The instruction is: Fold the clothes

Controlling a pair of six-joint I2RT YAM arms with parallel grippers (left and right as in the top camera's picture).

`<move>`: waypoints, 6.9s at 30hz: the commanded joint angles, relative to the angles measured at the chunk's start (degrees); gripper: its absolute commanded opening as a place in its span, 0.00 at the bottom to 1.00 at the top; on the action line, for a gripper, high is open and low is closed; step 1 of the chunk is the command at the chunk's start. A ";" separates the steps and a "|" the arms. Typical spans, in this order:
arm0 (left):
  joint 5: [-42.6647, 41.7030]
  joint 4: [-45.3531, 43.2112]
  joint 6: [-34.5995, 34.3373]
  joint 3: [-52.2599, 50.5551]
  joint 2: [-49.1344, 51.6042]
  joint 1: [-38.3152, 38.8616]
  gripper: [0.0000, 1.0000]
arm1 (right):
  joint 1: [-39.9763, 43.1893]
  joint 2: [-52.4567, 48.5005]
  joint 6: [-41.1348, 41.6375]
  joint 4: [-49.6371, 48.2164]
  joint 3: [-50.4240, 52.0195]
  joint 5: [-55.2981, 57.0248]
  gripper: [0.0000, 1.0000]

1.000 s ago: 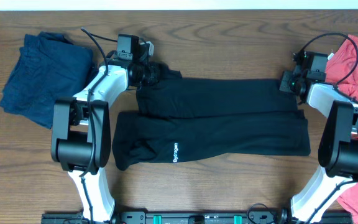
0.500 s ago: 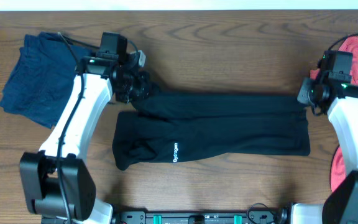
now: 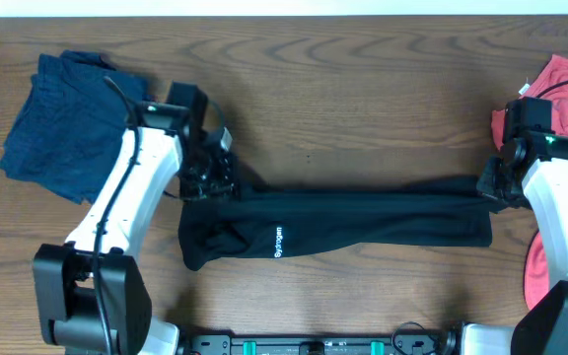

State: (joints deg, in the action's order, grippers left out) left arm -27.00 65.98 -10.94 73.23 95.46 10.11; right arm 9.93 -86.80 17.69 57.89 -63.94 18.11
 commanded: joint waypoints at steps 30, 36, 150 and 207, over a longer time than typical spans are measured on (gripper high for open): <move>1.95 -3.74 -0.37 -2.27 -2.19 6.32 0.25 | 0.17 -1.18 -3.63 1.75 1.68 -12.81 0.27; 1.99 -6.10 -0.55 -2.75 -2.89 6.38 0.21 | 0.26 -3.56 -4.26 -1.36 6.43 -12.44 0.42; 14.40 -21.73 -1.66 -24.72 -5.35 0.57 0.96 | -38.71 -6.60 -1.86 -3.04 0.37 -10.60 0.61; 21.49 -9.57 -6.99 6.27 -5.05 14.88 0.06 | -22.32 -5.68 -4.68 -1.53 0.20 -11.30 0.56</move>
State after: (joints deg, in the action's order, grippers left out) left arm -4.60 57.23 -15.92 78.41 90.13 20.56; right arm -12.47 -93.27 13.78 56.12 -63.94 7.25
